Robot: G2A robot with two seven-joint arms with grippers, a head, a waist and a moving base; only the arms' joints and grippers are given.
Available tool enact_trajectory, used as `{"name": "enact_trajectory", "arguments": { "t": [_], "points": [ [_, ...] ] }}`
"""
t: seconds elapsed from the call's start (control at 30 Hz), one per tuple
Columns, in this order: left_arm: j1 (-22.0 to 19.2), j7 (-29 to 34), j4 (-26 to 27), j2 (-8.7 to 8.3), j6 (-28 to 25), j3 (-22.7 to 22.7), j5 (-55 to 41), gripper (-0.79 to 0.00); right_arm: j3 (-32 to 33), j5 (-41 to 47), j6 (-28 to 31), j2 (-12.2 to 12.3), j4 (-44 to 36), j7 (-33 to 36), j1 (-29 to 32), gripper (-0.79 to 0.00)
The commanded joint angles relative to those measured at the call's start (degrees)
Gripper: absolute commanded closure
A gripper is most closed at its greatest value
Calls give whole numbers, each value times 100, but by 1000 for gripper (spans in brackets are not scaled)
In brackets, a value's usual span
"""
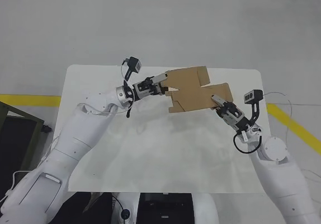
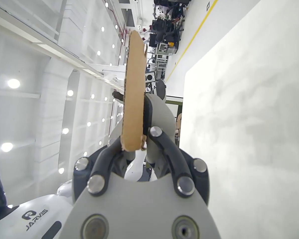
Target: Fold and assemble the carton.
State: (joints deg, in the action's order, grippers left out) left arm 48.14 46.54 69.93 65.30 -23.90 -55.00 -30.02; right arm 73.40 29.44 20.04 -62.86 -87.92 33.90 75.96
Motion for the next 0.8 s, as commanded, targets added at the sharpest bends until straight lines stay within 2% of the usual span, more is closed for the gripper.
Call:
{"name": "enact_trajectory", "arguments": {
  "t": [0.0,0.33,0.47,0.5,0.53,0.7,0.77],
  "points": [
    [-35,-20,-25,22,26,28,59,-785,-11,-39,-26,-8,-1,-43,2,0],
    [-169,205,-246,112,80,76,28,-770,9,-308,-144,-25,-39,-62,34,0],
    [-206,342,-324,138,111,83,32,-628,11,-344,-197,-36,-13,-53,12,0],
    [-221,368,-339,142,109,80,54,-563,11,-344,-212,-39,-5,-50,4,0],
    [-233,392,-355,147,112,82,85,-533,13,-354,-234,-41,7,-43,-6,0],
    [-287,411,-416,177,124,74,154,-391,21,-370,-289,-52,25,-7,-34,0],
    [-303,417,-436,188,124,71,183,-382,25,-370,-309,-57,25,3,-36,0]
  ]
}}
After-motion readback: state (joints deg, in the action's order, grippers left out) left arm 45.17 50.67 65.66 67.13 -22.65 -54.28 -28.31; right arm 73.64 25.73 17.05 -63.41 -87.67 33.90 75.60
